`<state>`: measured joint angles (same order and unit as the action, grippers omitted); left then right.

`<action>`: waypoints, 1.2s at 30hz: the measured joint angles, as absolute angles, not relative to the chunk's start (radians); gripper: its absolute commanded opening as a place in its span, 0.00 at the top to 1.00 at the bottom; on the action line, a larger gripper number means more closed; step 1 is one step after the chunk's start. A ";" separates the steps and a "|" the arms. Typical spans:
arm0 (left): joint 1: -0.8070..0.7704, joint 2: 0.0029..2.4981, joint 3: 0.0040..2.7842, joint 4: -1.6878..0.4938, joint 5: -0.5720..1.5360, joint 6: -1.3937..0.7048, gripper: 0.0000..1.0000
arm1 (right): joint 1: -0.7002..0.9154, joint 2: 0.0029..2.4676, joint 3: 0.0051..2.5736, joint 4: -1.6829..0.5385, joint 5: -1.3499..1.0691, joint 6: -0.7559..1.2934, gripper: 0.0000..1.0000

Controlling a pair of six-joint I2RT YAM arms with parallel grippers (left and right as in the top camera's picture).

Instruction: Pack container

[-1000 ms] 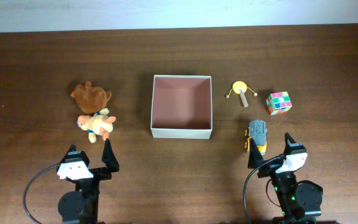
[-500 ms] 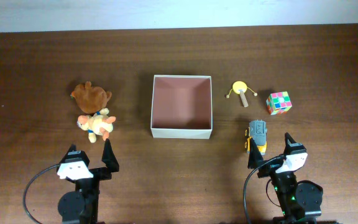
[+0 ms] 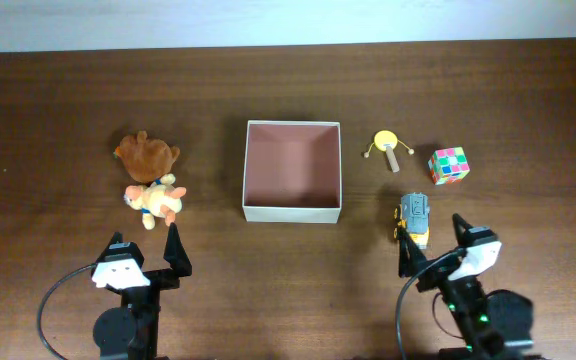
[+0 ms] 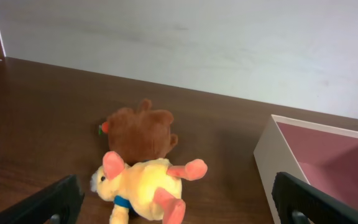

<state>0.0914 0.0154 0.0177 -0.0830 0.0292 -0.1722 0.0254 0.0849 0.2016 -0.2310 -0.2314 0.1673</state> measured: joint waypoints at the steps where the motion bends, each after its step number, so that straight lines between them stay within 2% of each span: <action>1: 0.091 0.015 0.018 -0.083 0.029 -0.172 0.01 | 0.025 0.122 0.283 -0.288 -0.231 0.158 0.01; 5: 0.091 0.015 0.017 -0.083 0.029 -0.172 0.01 | 0.025 0.311 0.595 -0.514 -0.226 0.110 0.01; 11: 0.091 0.015 0.017 -0.083 0.029 -0.172 0.01 | 0.025 0.762 1.144 -0.953 -0.181 -0.018 0.01; 16: 0.091 0.015 0.017 -0.083 0.028 -0.172 0.01 | 0.025 1.095 1.480 -1.197 -0.164 -0.089 0.01; 23: 0.091 0.015 0.017 -0.083 0.028 -0.172 0.01 | 0.025 1.354 1.530 -1.178 -0.137 -0.112 0.01; 30: 0.091 0.015 0.017 -0.083 0.028 -0.172 0.01 | 0.025 1.487 1.530 -1.055 0.150 -0.116 0.01; 36: 0.091 0.015 0.017 -0.083 0.027 -0.172 0.01 | 0.007 1.563 1.530 -0.965 0.258 -0.117 0.01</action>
